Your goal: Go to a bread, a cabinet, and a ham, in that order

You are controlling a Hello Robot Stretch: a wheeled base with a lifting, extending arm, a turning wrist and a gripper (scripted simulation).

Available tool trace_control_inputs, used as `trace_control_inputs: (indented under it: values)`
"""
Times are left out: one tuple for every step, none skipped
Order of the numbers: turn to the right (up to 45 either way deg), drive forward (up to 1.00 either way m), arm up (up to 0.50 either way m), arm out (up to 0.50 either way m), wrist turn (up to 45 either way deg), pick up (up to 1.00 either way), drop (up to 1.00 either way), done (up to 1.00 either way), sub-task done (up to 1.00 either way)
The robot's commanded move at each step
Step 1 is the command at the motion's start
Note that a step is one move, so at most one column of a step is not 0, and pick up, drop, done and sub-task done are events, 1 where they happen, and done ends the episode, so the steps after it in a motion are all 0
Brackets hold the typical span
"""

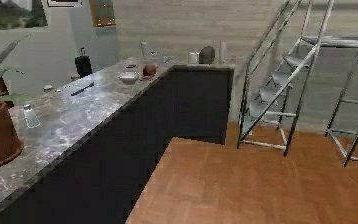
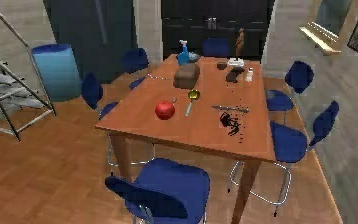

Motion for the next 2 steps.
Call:
trace_control_inputs:
  values:
    - [0.0,0.8,0.0,0.0,0.0,0.0,0.0,0.0,0.0]
    - [-12.0,0.0,0.0,0.0,0.0,0.0,0.0,0.0,0.0]
